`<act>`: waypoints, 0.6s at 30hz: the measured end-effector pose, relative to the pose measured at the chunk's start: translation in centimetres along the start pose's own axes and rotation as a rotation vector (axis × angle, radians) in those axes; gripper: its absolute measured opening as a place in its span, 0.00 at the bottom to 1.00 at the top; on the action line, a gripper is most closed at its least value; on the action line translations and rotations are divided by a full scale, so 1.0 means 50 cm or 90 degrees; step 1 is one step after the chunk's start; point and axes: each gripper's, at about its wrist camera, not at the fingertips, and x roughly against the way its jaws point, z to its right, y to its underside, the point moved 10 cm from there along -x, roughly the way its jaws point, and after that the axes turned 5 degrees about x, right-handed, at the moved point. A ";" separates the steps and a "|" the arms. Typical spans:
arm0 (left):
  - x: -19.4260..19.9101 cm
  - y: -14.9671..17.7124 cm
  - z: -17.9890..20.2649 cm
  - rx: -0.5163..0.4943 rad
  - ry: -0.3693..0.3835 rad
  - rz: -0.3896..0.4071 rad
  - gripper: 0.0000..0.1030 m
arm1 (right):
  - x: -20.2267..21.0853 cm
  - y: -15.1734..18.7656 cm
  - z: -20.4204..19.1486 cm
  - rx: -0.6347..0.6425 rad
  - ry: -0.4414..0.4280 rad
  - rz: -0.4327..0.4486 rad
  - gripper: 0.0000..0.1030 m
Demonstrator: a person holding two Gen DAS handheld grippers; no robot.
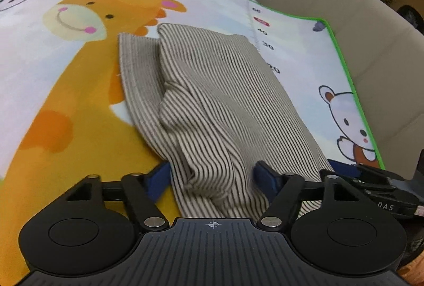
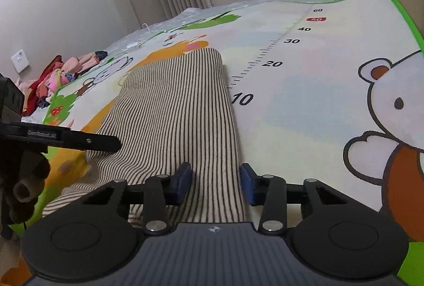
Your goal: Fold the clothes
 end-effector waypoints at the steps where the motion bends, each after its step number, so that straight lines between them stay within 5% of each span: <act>1: -0.008 -0.005 0.002 -0.007 0.004 0.003 0.68 | -0.002 -0.001 -0.002 -0.002 0.001 0.001 0.39; 11: -0.038 -0.066 -0.016 0.003 -0.004 0.041 0.63 | 0.031 -0.035 -0.043 0.073 0.035 0.040 0.40; 14: -0.015 -0.064 -0.022 -0.006 -0.024 0.051 0.68 | 0.058 -0.052 -0.087 0.095 -0.013 0.065 0.45; 18: 0.012 -0.062 -0.023 0.006 -0.017 0.059 0.72 | 0.024 0.002 -0.150 0.144 -0.061 0.008 0.48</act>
